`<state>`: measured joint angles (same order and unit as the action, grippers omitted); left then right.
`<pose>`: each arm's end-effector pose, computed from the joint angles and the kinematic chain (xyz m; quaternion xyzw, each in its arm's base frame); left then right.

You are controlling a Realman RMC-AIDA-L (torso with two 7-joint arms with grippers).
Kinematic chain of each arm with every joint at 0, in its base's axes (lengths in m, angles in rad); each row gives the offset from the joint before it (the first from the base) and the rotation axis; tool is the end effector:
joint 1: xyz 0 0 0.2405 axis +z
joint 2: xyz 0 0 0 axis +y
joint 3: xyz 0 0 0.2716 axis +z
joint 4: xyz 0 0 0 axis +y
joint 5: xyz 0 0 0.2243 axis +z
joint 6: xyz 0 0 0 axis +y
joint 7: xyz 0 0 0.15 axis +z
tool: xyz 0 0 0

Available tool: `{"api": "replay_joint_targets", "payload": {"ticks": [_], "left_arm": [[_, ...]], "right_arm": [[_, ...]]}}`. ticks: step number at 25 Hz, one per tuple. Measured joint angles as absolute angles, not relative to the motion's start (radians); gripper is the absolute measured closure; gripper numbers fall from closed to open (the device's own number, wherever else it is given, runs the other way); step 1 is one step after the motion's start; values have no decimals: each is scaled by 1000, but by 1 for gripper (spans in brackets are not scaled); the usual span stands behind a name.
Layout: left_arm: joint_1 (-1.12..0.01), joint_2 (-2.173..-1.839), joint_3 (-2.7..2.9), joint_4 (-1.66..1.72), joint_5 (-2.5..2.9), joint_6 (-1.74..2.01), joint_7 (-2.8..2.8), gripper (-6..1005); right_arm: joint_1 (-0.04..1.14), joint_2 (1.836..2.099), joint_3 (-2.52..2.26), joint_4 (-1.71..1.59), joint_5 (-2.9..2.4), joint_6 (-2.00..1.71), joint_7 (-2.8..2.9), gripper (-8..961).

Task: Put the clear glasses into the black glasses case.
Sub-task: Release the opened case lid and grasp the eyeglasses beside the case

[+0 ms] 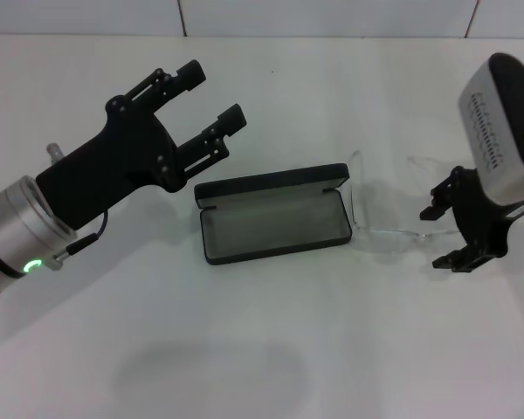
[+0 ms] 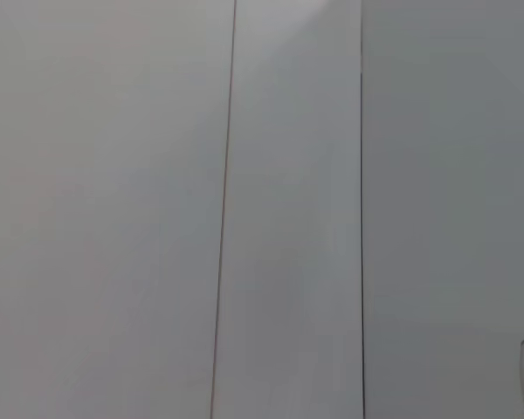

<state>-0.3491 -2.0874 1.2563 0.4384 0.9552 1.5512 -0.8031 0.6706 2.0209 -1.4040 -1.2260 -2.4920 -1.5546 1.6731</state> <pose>-0.2612 0.3124 -0.0313 -0.8367 -0.0995 -0.4674 0.2676 0.1889 0.3868 -0.0146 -0.9711 -0.0934 -0.2147 0.0474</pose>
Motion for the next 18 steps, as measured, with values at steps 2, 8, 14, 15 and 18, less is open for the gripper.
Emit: {"api": "replay_joint_targets", "payload": {"ticks": [2,8,14,15,18], "left_arm": [[-353,-2087,1256,436,955,1551,-800,257],[-354,-2086,1256,435,955,1549,-792,257],[-354,-2086,1256,430,962,1548,-791,258],[-354,-2086,1256,428,962,1548,-791,258],[-354,-2086,1256,424,961,1548,-791,258]], "right_arm": [[682,2023,-1424,-1199,-2489,-1537,1673,232],[706,2025,-1447,-1133,-2483,-1486,1674,379],[715,2026,-1454,-1107,-2463,-1464,1674,538],[714,2026,-1454,-1107,-2458,-1463,1674,589],[704,2024,-1449,-1116,-2454,-1467,1675,700]]}}
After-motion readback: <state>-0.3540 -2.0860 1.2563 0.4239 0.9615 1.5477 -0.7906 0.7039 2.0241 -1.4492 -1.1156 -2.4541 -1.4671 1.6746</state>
